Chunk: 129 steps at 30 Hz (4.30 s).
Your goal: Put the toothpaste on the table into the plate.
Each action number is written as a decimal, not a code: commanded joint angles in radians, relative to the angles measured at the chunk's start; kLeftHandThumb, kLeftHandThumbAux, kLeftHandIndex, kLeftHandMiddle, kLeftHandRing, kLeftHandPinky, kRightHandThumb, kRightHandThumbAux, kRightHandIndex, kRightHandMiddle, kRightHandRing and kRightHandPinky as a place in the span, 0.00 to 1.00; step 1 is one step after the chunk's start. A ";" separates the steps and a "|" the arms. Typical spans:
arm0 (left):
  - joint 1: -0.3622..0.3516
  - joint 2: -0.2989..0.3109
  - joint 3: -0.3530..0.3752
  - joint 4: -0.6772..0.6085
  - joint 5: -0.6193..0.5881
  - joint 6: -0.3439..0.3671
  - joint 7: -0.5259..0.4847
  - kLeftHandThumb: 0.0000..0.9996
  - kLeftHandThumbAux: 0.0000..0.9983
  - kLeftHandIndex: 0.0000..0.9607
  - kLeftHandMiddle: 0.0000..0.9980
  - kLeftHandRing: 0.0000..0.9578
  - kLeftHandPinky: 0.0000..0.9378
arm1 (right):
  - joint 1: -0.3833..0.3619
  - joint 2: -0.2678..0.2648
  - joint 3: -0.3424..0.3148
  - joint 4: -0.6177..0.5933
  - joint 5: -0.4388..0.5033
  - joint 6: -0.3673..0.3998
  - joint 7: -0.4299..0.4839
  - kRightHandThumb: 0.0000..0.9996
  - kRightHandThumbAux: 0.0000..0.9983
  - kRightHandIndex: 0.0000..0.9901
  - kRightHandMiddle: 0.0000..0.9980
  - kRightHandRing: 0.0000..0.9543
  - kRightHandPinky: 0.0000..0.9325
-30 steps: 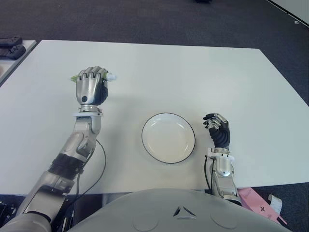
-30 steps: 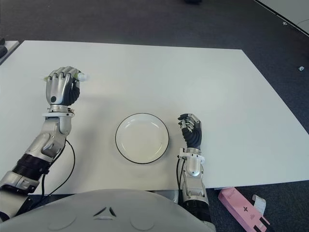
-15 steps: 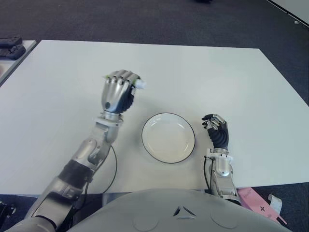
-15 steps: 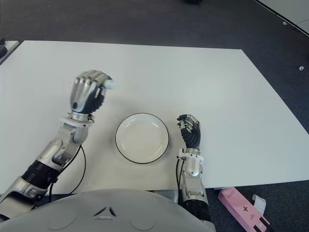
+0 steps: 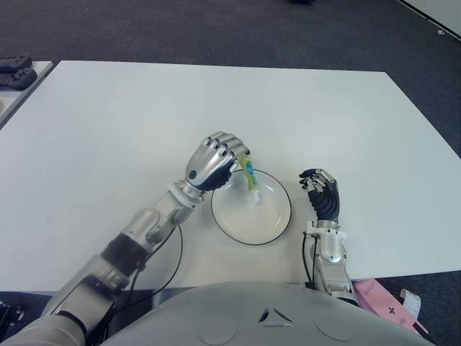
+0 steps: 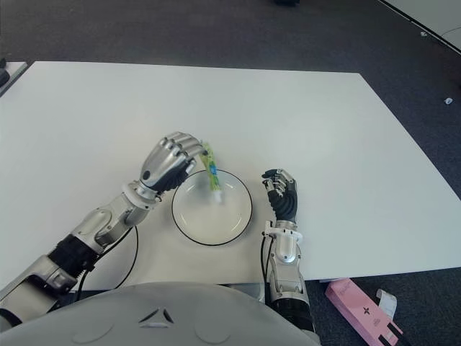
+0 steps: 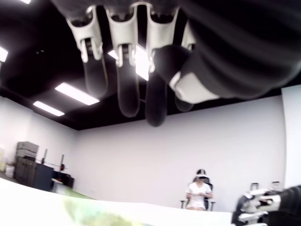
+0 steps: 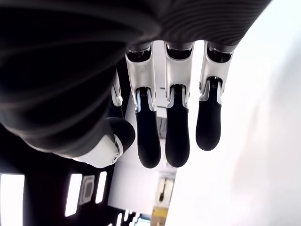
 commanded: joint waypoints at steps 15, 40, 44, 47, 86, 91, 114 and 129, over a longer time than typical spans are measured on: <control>-0.062 0.062 -0.118 0.023 0.155 -0.076 -0.095 0.85 0.67 0.43 0.58 0.93 0.95 | 0.000 0.000 0.000 0.020 -0.004 -0.009 -0.015 0.71 0.73 0.44 0.50 0.55 0.58; -0.059 0.024 -0.148 0.135 0.162 -0.048 -0.027 0.85 0.67 0.45 0.55 0.92 0.94 | -0.004 -0.002 0.001 0.033 -0.001 -0.023 -0.018 0.71 0.73 0.44 0.51 0.56 0.60; -0.058 0.020 -0.128 0.142 0.108 -0.087 -0.005 0.85 0.66 0.46 0.50 0.91 0.94 | -0.008 -0.008 0.002 0.042 0.000 -0.036 -0.012 0.71 0.73 0.44 0.51 0.56 0.60; -0.058 0.023 -0.117 0.144 0.080 -0.102 -0.006 0.84 0.66 0.47 0.50 0.91 0.94 | -0.010 -0.015 0.001 0.052 0.000 -0.048 -0.007 0.71 0.73 0.44 0.52 0.57 0.61; 0.128 -0.346 0.431 0.154 -0.590 -0.390 0.095 0.69 0.72 0.45 0.68 0.71 0.69 | -0.006 -0.009 0.001 0.019 0.006 0.012 0.008 0.70 0.73 0.44 0.50 0.54 0.57; 0.167 -0.395 0.477 0.114 -0.632 -0.336 0.062 0.69 0.72 0.45 0.67 0.69 0.68 | -0.011 -0.007 -0.002 0.024 0.004 0.015 0.002 0.71 0.73 0.44 0.50 0.54 0.57; 0.204 -0.404 0.627 0.294 -1.136 -0.189 -0.465 0.69 0.72 0.45 0.61 0.63 0.64 | -0.034 -0.013 0.003 0.058 0.013 -0.044 0.015 0.71 0.73 0.44 0.51 0.56 0.59; 0.211 -0.394 0.699 0.318 -1.305 -0.072 -0.749 0.70 0.72 0.45 0.60 0.60 0.60 | -0.041 -0.014 0.002 0.058 0.011 -0.032 0.025 0.71 0.73 0.44 0.51 0.57 0.61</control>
